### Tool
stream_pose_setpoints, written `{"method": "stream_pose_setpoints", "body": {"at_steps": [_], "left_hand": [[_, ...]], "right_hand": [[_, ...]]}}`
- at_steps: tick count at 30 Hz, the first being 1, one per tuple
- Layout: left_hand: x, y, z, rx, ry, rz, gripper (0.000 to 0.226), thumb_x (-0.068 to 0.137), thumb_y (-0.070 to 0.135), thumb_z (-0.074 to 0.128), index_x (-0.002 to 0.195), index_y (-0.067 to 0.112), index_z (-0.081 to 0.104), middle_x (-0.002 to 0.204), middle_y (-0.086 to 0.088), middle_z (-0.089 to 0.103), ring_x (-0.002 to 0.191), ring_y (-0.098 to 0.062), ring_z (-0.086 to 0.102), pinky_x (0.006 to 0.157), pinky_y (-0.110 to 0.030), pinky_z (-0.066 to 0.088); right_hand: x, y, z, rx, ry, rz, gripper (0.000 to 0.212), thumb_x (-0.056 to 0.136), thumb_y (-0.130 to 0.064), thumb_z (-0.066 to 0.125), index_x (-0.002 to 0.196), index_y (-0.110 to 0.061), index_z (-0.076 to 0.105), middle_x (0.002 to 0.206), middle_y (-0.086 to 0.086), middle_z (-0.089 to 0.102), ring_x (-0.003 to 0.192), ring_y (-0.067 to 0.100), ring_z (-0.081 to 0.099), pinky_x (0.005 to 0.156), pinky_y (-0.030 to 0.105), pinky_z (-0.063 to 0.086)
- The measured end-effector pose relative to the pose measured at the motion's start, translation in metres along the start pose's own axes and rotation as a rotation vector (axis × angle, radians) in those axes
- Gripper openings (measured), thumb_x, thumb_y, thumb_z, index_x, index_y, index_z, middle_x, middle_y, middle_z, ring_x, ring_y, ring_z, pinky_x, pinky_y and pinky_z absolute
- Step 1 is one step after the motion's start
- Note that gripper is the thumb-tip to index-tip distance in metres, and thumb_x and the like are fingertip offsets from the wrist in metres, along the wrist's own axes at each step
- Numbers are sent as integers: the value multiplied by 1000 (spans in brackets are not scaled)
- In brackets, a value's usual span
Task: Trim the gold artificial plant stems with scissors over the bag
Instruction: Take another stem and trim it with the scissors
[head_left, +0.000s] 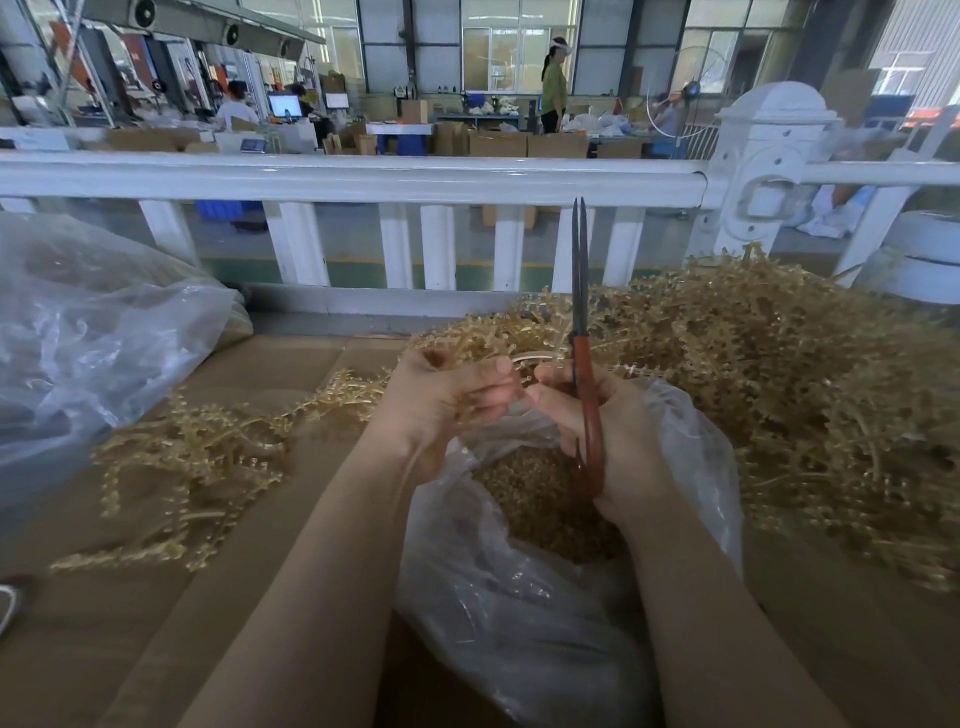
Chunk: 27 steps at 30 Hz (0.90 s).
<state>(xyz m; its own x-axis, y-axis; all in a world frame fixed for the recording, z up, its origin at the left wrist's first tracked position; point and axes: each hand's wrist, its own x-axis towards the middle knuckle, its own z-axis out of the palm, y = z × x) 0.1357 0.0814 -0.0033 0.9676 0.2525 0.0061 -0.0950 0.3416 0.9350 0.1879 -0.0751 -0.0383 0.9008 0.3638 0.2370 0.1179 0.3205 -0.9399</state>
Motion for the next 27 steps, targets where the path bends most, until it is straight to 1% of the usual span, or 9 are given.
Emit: {"method": "stream_pose_setpoints", "body": {"at_steps": [3, 8, 10, 12, 16, 19, 22, 25, 27], "left_hand": [[0, -1, 1, -50, 1, -100, 34, 63, 17, 79, 89, -4, 69, 88, -12, 76, 80, -23, 73, 69, -30, 60], [-3, 0, 0, -25, -54, -263, 32, 66, 22, 77, 92, 6, 71, 88, -7, 77, 75, -13, 75, 60, -22, 58], [-4, 0, -1, 50, -94, -295, 29, 66, 24, 78, 90, 8, 73, 86, -3, 76, 65, -7, 69, 57, -19, 54], [-4, 1, -2, 82, -119, -310, 25, 65, 23, 78, 86, 9, 75, 81, -1, 75, 61, -5, 64, 56, -17, 52], [-5, 3, -3, 80, -148, -312, 14, 63, 21, 78, 73, 12, 79, 79, 0, 75, 64, -5, 67, 58, -16, 54], [-4, 4, -2, 73, -170, -295, 11, 61, 19, 77, 71, 13, 80, 79, -1, 76, 67, -6, 70, 59, -17, 55], [-4, 5, -2, 45, -167, -270, 8, 62, 17, 76, 68, 14, 79, 79, -1, 76, 69, -8, 72, 61, -18, 56], [-4, 5, -2, 22, -130, -211, 10, 61, 15, 78, 71, 13, 79, 83, -6, 77, 72, -11, 74, 59, -19, 56], [-3, 5, -2, -13, -97, -148, 11, 64, 14, 77, 75, 12, 79, 87, -9, 77, 76, -14, 75, 59, -20, 57]], "right_hand": [[-1, -1, 1, 25, 10, 7, 14, 71, -16, 84, 79, -25, 76, 85, -1, 72, 82, 14, 70, 73, 27, 54], [-1, -3, 1, 49, 62, 27, 20, 70, -14, 84, 88, -18, 74, 104, 20, 73, 105, 38, 70, 93, 48, 54], [-1, -3, 1, 43, 58, 27, 19, 75, -9, 82, 90, -15, 73, 100, 15, 74, 98, 33, 72, 82, 38, 58], [-2, -4, 2, 34, 44, 8, 19, 72, -11, 82, 88, -16, 72, 88, 4, 73, 82, 18, 73, 69, 27, 56], [-3, -5, 3, 2, 44, -21, 20, 66, -18, 83, 83, -22, 75, 88, 4, 73, 91, 27, 70, 87, 46, 57], [-4, -6, 5, -19, 50, -35, 25, 61, -25, 85, 83, -22, 75, 85, 4, 73, 89, 31, 69, 90, 52, 56], [-4, -6, 6, -56, 74, -42, 31, 57, -32, 86, 83, -23, 74, 85, 0, 74, 88, 26, 71, 88, 47, 57], [-3, -5, 7, -91, 98, -37, 31, 63, -29, 84, 89, -17, 72, 86, 1, 74, 87, 24, 71, 88, 45, 58], [-4, -6, 8, -107, 115, -43, 34, 62, -36, 82, 88, -17, 71, 80, -4, 72, 81, 15, 70, 79, 34, 58]]}}
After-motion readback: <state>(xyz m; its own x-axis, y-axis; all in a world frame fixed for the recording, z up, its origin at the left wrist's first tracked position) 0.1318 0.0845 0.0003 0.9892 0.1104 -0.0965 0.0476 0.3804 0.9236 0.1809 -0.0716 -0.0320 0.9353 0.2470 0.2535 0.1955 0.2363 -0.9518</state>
